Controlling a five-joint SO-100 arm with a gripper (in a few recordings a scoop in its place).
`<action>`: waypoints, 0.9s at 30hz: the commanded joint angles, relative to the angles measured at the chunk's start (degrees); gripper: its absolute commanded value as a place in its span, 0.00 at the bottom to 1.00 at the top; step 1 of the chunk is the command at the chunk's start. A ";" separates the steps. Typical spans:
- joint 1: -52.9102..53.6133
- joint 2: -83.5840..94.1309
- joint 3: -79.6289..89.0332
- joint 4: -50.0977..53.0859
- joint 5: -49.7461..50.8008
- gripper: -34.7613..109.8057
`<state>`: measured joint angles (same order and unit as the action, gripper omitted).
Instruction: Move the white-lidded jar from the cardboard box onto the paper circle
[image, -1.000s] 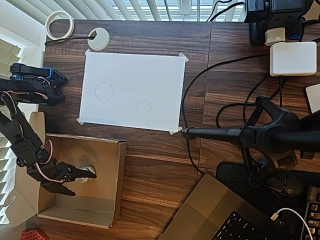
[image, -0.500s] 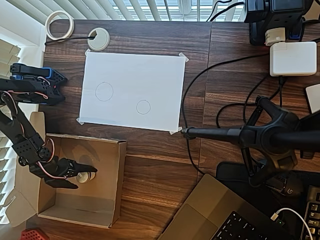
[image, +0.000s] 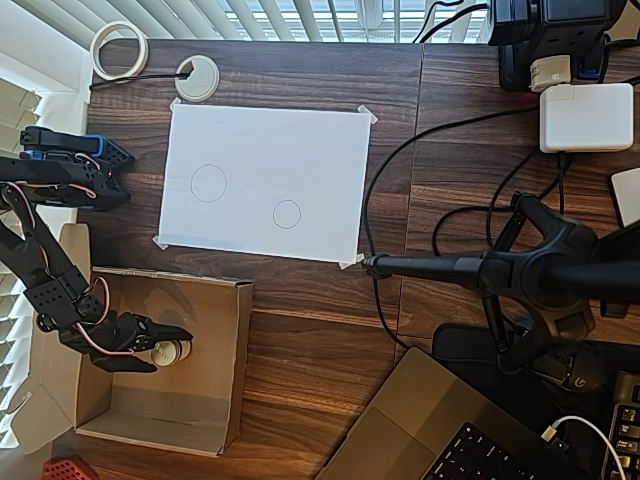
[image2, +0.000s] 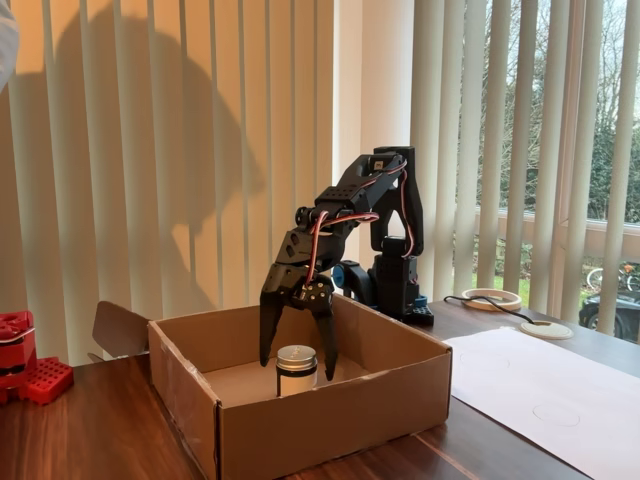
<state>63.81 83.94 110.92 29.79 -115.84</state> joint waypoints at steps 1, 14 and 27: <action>0.44 2.99 -0.70 1.05 -0.35 0.53; 0.79 2.46 -1.32 3.52 0.53 0.52; 0.70 2.46 -1.93 3.52 1.58 0.46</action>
<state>63.81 83.94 110.92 32.78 -114.26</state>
